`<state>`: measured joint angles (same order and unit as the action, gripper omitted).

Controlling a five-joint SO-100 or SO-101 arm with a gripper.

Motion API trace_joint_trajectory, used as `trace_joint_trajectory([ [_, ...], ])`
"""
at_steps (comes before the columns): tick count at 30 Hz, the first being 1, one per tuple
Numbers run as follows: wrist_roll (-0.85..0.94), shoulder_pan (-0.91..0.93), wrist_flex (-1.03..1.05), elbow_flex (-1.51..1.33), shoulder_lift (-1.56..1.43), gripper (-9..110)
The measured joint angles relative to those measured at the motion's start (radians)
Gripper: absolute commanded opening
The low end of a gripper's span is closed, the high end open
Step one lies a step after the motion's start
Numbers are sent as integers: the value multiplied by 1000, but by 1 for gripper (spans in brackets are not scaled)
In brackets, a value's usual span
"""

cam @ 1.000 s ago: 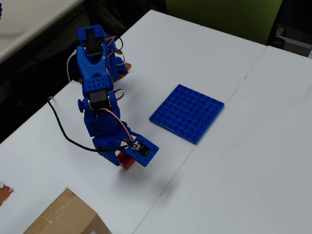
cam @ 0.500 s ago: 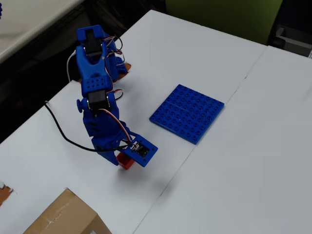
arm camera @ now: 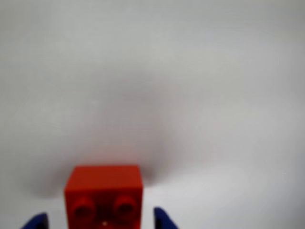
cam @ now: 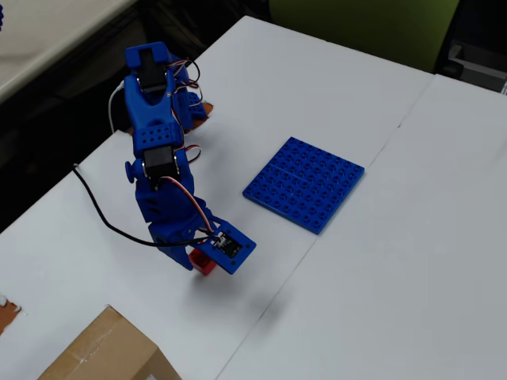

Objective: Pick up the 2x2 red block and go up the 8x8 blue block.

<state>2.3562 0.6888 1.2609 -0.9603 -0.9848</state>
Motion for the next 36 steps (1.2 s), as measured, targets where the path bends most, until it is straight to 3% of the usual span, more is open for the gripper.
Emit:
trace_joint_trajectory([
  [21,-29,-12,-14,9,17,23],
  [31,-35,-15,-14,15,15,2],
  [36,-35,-15,-14,15,15,1],
])
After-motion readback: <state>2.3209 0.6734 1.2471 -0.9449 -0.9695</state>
